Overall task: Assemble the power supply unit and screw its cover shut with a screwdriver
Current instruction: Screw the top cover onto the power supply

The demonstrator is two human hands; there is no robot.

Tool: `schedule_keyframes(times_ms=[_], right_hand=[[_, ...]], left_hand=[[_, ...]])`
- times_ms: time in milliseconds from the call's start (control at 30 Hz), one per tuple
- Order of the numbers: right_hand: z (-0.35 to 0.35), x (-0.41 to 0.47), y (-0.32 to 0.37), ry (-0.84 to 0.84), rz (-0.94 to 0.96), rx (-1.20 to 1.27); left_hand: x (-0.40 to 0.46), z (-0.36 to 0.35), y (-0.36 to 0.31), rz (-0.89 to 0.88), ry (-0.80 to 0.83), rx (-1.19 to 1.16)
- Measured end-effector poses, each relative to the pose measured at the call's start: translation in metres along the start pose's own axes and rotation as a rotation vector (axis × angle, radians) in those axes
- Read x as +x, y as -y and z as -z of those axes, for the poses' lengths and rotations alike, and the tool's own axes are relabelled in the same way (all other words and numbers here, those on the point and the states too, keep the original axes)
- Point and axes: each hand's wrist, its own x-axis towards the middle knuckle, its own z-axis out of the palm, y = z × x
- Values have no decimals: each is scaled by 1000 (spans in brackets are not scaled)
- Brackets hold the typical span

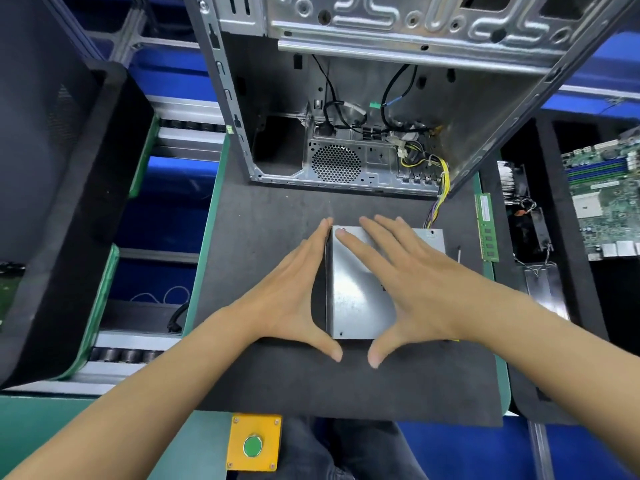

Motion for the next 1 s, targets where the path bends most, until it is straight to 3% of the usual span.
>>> schedule_keyframes(times_ms=[500, 633, 733, 867, 933, 1000], right_hand=[[-5, 16, 4, -132, 43, -5], [-6, 15, -2, -82, 44, -86], [1, -2, -20, -179, -40, 331], [-26, -36, -45, -757, -499, 1038], [-46, -42, -40, -680, -698, 1240], [-63, -40, -28, -524, -742, 1351]], left_hand=[[5, 13, -3, -16, 32, -51], [1, 13, -5, -51, 22, 17], [-2, 12, -5, -81, 24, 76], [-2, -6, -19, 142, -102, -320], [0, -25, -34, 291, -236, -509], [4, -42, -48, 395, -304, -595]])
